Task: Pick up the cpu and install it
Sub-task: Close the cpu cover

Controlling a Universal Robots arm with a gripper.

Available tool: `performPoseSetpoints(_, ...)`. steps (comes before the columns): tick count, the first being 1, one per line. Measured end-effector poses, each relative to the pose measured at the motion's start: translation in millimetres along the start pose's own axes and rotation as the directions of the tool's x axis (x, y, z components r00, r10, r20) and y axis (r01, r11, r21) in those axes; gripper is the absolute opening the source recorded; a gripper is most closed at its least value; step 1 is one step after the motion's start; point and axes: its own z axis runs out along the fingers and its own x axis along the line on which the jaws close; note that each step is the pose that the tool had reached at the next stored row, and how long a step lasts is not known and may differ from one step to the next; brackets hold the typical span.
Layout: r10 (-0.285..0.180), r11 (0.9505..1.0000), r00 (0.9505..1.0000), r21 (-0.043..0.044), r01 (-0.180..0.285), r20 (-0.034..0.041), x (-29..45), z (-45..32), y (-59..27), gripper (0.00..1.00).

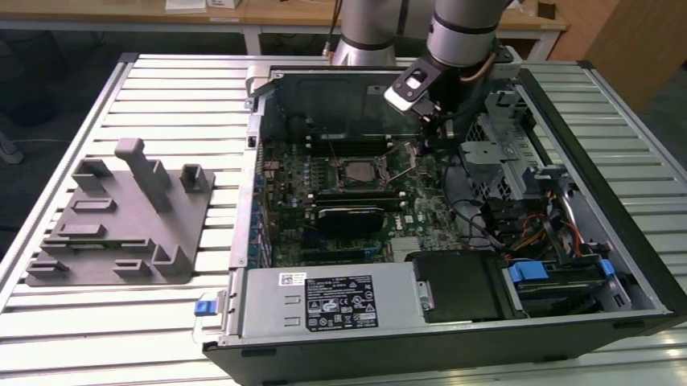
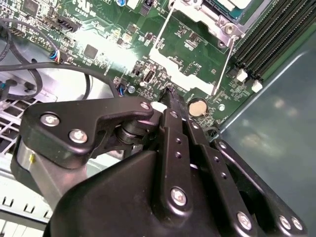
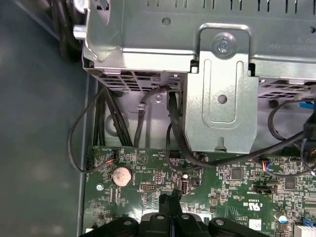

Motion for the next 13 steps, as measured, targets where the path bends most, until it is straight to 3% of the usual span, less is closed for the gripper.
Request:
performPoseSetpoints(4,0.000,1.0000,1.0000,0.0001,0.000,0.0001,-0.1,4.8,-0.1,0.11)
performPoseSetpoints(13,0.000,1.0000,1.0000,0.0000,0.000,0.0000,0.0,5.3,-2.0,0.11)
